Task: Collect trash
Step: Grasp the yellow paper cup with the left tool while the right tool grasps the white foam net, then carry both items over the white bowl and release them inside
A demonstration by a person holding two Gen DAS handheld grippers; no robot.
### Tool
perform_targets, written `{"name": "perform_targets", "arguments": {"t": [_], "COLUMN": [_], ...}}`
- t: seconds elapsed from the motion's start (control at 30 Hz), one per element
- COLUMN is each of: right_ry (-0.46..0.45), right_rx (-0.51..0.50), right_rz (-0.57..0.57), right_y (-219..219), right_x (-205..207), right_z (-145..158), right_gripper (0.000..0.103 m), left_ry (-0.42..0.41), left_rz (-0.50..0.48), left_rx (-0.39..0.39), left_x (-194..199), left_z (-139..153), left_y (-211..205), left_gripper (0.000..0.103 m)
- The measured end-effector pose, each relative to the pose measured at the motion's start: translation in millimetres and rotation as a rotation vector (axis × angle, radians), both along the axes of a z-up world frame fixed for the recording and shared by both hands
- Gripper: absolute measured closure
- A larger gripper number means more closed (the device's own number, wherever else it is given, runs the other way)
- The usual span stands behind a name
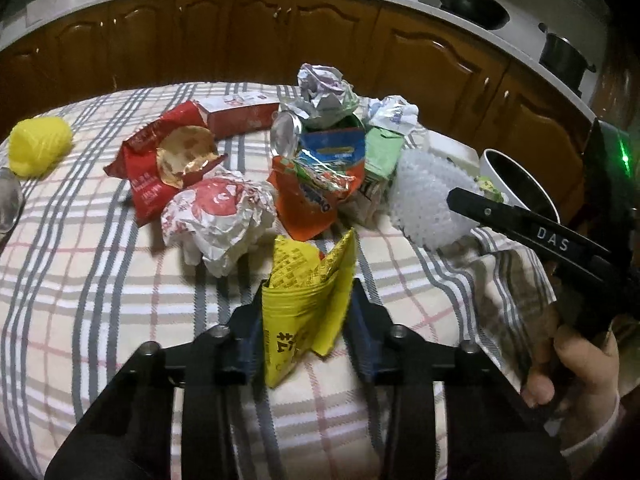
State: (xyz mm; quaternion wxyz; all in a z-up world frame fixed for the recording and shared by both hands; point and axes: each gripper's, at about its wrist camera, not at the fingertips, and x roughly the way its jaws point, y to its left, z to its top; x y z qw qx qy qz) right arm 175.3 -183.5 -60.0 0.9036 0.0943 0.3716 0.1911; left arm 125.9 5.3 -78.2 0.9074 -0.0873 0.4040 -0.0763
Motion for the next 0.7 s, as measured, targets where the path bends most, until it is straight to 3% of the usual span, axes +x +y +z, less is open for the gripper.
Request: {"name": "perform_targets", "arguments": {"t": [0.37,0.7], "right_ry": [-0.043,-0.092], "right_rx": [0.056,0.069], "right_rz": [-0.012,-0.131], "right_y": [-26,-83], "right_x": [-26,-48], "right_z": [22,40], "right_gripper": [0.083,0.083], "left_ry": [-0.075,-0.098], "left_rz": [-0.080,-0.173], "left_rx": [0.003,-0.020], "left_x": [-6,10], "left_z": [27,47], "left_y": [-24,-60], "left_gripper": [0.074,0.074]}}
